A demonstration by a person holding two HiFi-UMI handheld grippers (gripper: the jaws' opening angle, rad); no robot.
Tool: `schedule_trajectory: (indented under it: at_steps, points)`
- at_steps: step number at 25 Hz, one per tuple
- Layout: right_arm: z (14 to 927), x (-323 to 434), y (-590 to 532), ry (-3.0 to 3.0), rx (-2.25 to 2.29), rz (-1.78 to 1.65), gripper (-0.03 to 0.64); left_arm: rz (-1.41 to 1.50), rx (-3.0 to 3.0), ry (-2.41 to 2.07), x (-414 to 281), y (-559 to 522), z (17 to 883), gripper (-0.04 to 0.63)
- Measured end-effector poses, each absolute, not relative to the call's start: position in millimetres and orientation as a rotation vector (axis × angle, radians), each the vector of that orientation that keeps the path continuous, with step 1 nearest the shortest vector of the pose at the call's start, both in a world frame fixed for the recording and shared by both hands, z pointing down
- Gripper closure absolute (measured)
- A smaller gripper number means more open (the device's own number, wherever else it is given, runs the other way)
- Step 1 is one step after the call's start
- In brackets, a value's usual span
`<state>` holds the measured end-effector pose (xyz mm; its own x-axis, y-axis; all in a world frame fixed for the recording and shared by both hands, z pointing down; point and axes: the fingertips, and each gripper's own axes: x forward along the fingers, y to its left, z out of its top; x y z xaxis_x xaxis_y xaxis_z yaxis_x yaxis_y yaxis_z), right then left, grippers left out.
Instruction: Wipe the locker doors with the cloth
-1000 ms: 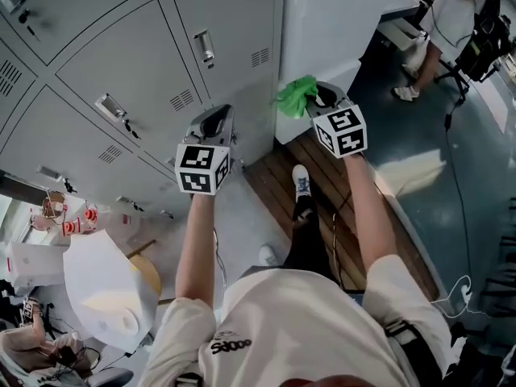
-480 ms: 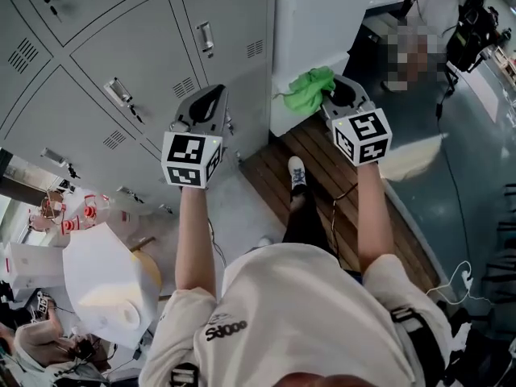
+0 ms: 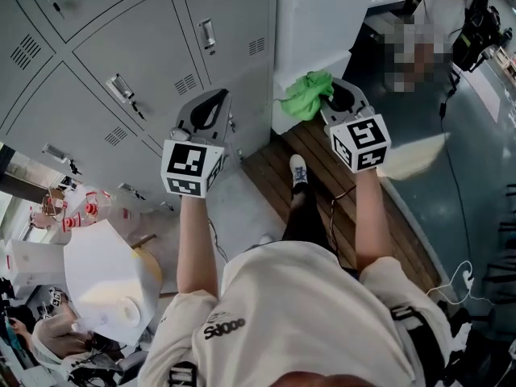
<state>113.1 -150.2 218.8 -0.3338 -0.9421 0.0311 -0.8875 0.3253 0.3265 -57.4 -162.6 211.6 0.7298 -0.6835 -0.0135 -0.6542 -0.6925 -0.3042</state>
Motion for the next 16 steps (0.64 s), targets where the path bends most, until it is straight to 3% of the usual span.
schedule_trajectory:
  at_steps: [16]
  points:
    - [225,104,-154,-2.398,1.651,-0.351,0.551,-0.153,-2.653,1.098,-72,-168,219,0.577]
